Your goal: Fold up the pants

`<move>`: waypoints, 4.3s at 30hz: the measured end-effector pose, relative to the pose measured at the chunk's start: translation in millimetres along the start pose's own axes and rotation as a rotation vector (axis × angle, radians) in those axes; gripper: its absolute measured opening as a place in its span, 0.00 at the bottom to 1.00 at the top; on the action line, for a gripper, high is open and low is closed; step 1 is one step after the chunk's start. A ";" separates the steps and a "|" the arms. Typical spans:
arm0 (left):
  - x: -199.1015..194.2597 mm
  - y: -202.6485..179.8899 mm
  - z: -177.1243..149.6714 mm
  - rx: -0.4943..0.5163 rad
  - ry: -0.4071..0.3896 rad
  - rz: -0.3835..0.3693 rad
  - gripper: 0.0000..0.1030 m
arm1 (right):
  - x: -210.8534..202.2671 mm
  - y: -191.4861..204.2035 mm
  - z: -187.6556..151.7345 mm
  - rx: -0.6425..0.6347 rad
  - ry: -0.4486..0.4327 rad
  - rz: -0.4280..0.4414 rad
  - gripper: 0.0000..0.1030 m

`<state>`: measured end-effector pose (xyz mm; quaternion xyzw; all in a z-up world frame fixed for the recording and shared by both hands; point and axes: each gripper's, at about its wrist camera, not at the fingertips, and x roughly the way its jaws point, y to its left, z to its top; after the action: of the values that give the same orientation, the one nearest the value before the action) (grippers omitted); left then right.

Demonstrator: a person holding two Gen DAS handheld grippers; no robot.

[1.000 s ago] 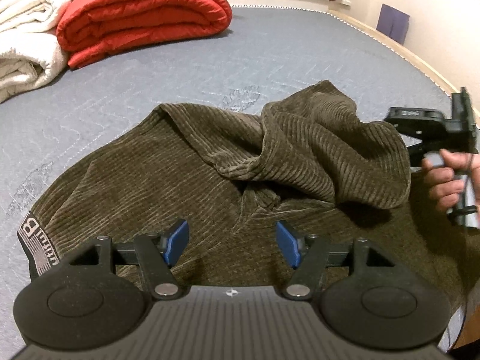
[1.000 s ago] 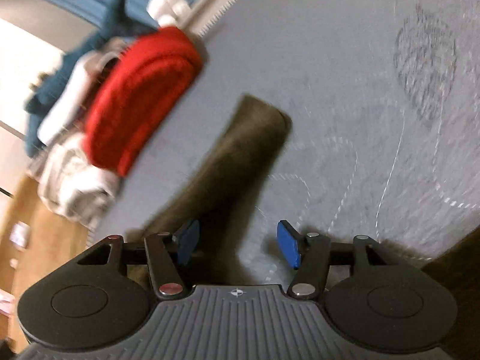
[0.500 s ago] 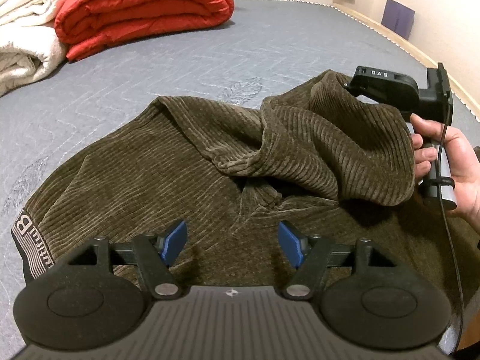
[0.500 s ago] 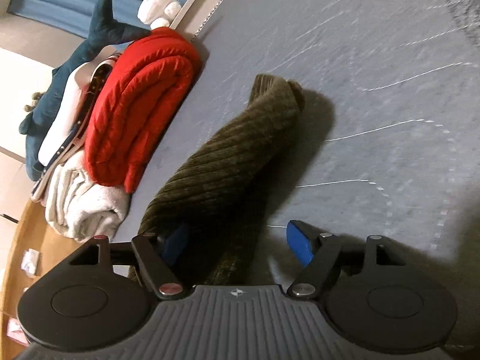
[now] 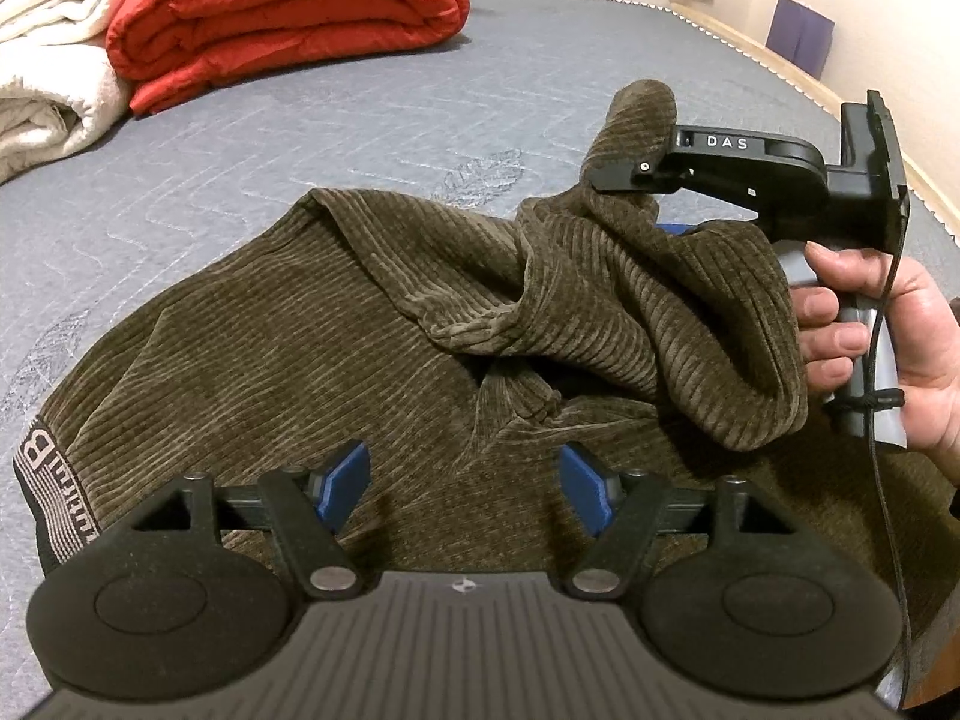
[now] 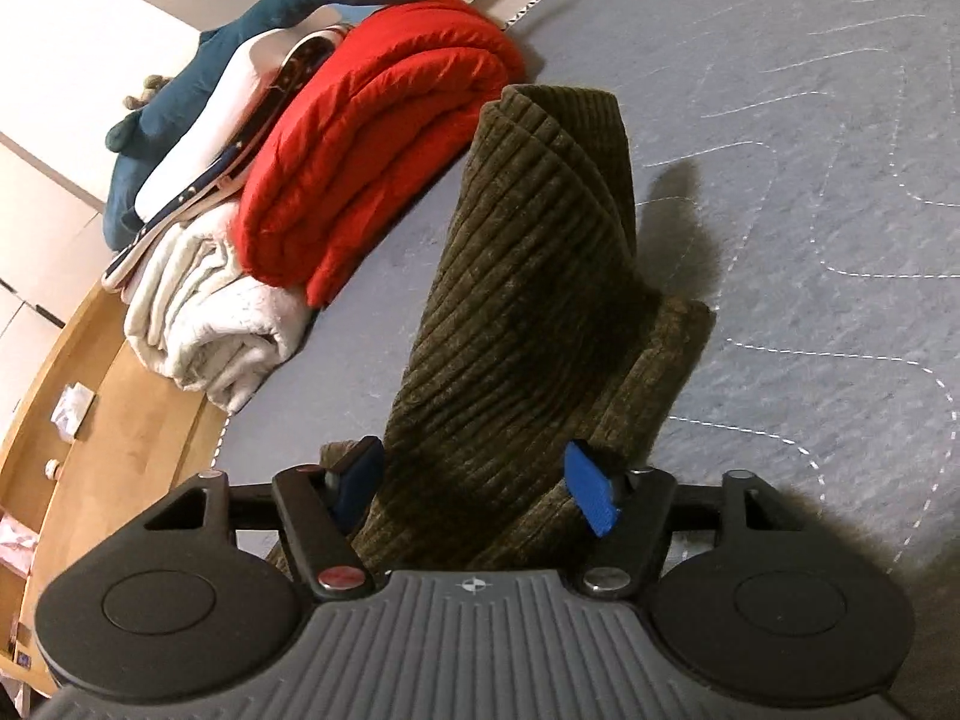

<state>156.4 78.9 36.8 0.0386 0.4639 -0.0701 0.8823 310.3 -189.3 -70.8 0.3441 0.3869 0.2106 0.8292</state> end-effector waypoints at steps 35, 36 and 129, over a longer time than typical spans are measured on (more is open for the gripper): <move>0.6 7.1 2.5 -0.032 0.009 -0.012 0.77 | -32.1 -29.8 -18.4 0.025 -0.038 -0.164 0.64; 1.3 5.7 2.0 -0.029 0.011 -0.010 0.77 | -26.4 -30.5 -20.0 0.048 -0.031 -0.152 0.64; 76.3 37.7 51.7 0.304 -0.137 -0.708 0.57 | -313.7 -137.6 109.0 0.216 -0.767 -1.138 0.52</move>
<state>247.2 102.6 3.3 0.0015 0.3730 -0.4406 0.8165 215.4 -519.6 34.5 0.2187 0.2058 -0.4329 0.8500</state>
